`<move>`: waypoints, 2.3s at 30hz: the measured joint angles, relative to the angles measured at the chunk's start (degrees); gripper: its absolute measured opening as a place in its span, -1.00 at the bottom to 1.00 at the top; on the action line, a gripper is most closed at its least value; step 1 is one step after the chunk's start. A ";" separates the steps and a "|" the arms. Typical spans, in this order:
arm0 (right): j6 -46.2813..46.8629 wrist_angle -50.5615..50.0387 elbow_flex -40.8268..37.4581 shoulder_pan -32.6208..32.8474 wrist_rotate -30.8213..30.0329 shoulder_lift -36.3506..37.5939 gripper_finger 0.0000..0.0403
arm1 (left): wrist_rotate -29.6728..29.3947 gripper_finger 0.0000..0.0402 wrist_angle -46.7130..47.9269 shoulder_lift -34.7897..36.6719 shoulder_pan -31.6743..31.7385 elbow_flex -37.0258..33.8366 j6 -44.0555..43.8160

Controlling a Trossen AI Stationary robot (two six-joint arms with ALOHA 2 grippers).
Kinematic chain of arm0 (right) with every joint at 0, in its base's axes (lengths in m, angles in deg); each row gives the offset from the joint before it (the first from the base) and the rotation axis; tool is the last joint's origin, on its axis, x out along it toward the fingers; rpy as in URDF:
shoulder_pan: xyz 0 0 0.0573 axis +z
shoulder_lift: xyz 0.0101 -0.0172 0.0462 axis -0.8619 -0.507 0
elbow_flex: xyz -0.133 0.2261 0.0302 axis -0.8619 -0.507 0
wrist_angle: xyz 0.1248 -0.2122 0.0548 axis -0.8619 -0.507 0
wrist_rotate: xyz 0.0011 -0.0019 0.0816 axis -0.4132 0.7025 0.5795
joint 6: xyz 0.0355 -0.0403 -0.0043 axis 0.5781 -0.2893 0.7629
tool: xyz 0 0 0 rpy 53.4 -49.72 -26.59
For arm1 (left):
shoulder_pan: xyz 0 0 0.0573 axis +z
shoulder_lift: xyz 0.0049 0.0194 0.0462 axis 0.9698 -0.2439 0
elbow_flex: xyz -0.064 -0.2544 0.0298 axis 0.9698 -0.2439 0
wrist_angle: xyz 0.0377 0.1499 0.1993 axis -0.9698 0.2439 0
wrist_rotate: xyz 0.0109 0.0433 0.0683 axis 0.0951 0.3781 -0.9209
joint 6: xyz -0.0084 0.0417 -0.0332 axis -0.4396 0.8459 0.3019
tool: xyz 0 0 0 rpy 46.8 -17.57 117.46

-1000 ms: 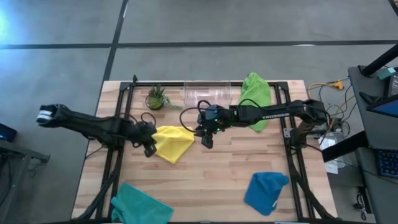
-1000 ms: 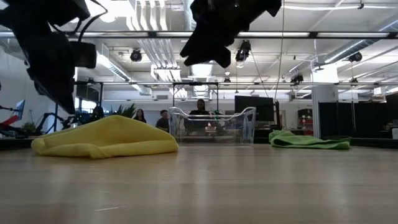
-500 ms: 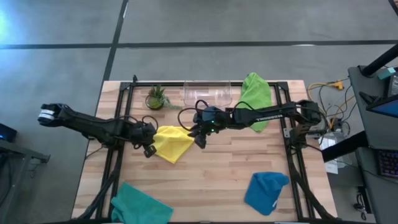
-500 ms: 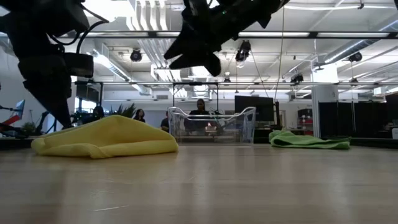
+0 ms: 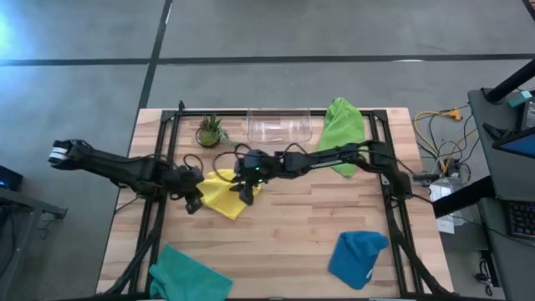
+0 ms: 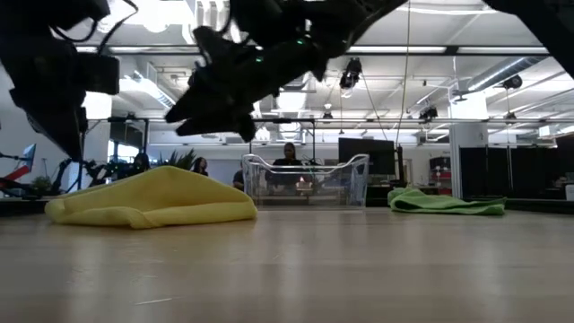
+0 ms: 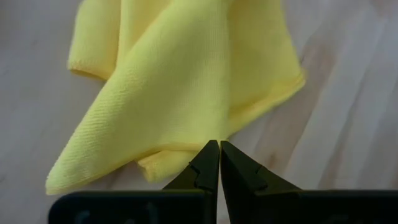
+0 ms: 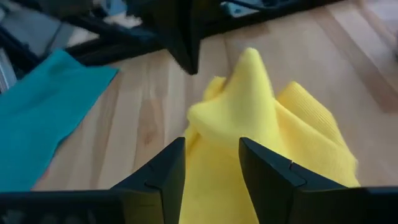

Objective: Fold microfiber towels
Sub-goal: Fold the yellow microfiber towel

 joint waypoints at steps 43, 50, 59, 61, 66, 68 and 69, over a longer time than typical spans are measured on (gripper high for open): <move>-6.95 -34.76 33.52 -1.33 -1.49 -18.15 -0.82 | -0.34 -1.00 1.59 13.67 -0.38 -1.00 -4.83; -6.18 -34.49 33.60 -1.32 -1.28 -18.15 -0.87 | -0.34 -1.00 1.57 13.67 -0.38 -1.00 -4.77; -6.66 -34.58 33.34 -1.32 -1.27 -18.15 -0.30 | -0.32 -1.00 1.59 13.67 -0.38 -1.20 -4.78; -6.68 -34.55 33.21 -1.30 -1.28 -18.15 -0.13 | -0.32 -1.00 1.53 13.67 -0.38 -1.38 -4.79; -5.08 -34.58 31.66 -1.30 -1.57 -18.15 0.13 | -0.30 -1.00 1.59 13.69 -0.42 -1.83 -4.97; -5.06 -34.58 31.12 -1.30 -1.67 -18.15 0.12 | -0.30 -1.00 1.49 13.69 -0.42 -1.85 -4.97; -5.16 -34.56 30.87 -1.30 -1.68 -18.15 0.09 | -0.30 -1.00 1.48 13.69 -0.42 -1.87 -4.97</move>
